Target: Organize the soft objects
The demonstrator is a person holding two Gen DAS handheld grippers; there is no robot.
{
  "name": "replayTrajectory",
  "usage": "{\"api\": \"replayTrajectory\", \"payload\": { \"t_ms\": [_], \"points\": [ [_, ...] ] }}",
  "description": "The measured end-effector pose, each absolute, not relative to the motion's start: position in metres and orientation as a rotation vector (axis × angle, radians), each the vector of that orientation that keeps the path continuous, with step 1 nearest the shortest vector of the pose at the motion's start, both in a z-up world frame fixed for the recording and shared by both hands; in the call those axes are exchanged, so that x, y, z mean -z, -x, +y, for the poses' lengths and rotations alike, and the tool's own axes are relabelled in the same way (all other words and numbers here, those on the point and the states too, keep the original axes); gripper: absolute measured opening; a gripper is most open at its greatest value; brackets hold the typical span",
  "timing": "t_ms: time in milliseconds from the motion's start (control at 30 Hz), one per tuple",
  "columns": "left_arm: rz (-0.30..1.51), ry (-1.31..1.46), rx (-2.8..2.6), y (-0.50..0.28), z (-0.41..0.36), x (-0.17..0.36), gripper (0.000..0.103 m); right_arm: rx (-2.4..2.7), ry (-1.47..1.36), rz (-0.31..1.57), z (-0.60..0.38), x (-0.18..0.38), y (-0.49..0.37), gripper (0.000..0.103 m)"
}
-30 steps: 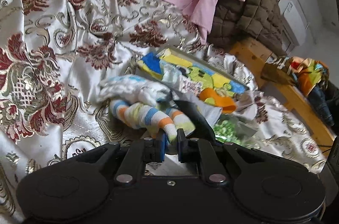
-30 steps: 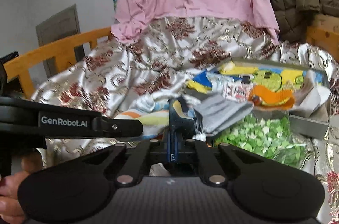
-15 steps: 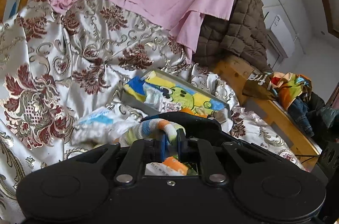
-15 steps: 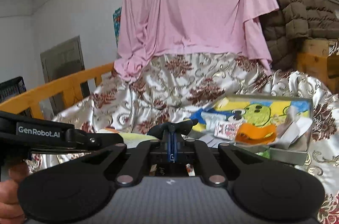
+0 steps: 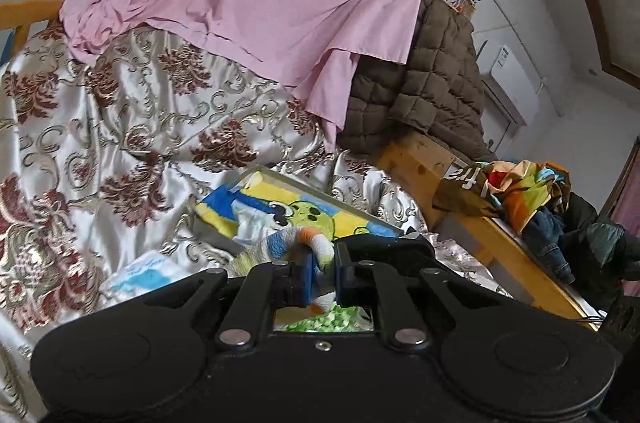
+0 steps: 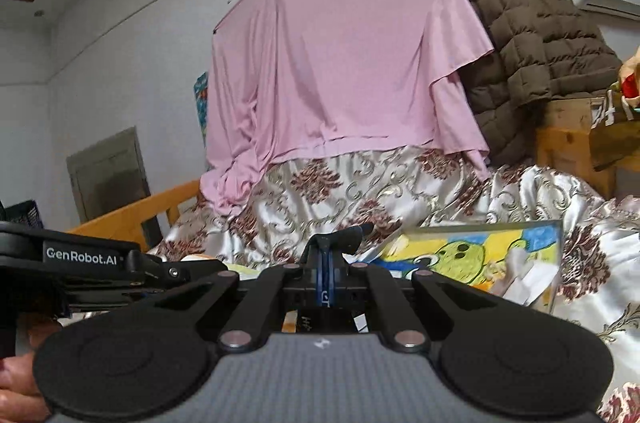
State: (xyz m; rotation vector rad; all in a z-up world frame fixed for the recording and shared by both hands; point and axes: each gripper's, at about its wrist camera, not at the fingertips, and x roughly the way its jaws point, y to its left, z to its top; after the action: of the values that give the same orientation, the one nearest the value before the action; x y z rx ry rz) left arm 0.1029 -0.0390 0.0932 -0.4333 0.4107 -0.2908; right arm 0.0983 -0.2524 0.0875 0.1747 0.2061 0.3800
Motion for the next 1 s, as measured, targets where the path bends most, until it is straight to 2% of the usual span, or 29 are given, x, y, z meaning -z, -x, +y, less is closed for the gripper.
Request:
{"api": "replayTrajectory", "payload": {
  "t_ms": [333, 533, 1000],
  "points": [
    [0.362, 0.373, 0.312, -0.151, -0.065, -0.12, 0.011, -0.37, -0.277, 0.087, -0.294, -0.104, -0.148, 0.003],
    [0.327, 0.318, 0.3, -0.197, -0.083, -0.134, 0.011, -0.331, -0.359, 0.137, -0.325, -0.08, -0.193, 0.003],
    [0.358, 0.286, 0.348, -0.306, -0.153, -0.093, 0.011, -0.232, -0.406, 0.237, -0.353, -0.028, -0.262, 0.003]
  ]
}}
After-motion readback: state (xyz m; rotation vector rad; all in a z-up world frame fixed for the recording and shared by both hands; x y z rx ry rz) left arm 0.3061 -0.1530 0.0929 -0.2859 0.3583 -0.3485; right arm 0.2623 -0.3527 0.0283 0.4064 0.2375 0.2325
